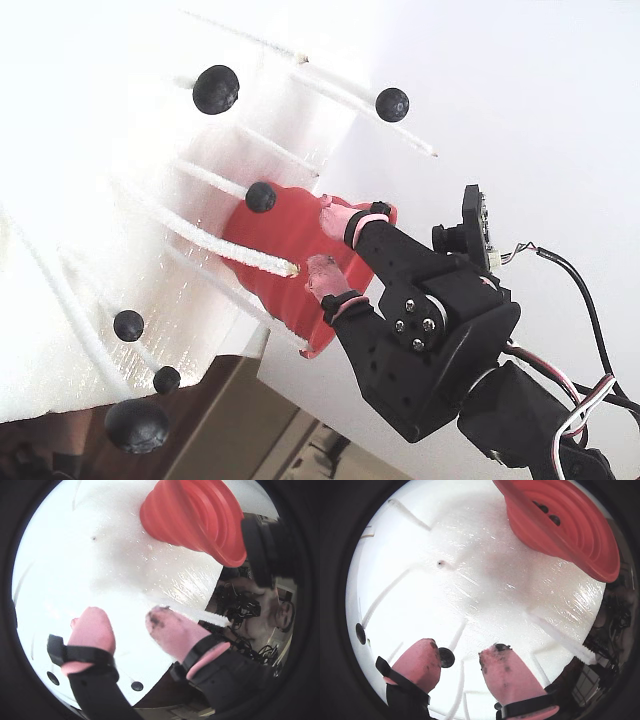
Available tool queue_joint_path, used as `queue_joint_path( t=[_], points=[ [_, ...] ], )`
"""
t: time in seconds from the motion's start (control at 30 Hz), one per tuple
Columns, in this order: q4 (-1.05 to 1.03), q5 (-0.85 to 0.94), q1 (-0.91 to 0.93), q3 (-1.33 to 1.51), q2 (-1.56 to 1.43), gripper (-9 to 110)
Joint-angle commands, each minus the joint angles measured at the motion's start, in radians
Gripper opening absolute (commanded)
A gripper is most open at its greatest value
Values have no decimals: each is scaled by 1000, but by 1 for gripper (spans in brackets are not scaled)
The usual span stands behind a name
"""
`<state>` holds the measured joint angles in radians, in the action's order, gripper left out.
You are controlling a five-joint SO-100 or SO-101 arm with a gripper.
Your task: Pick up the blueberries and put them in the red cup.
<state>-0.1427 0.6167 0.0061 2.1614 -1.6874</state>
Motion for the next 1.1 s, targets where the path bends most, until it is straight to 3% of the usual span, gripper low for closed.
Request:
queue_joint_path(
  t=[0.0,1.07],
  points=[
    [6,15,0,9,-37,15],
    [-15,55,-100,31,-32,15]
  ],
)
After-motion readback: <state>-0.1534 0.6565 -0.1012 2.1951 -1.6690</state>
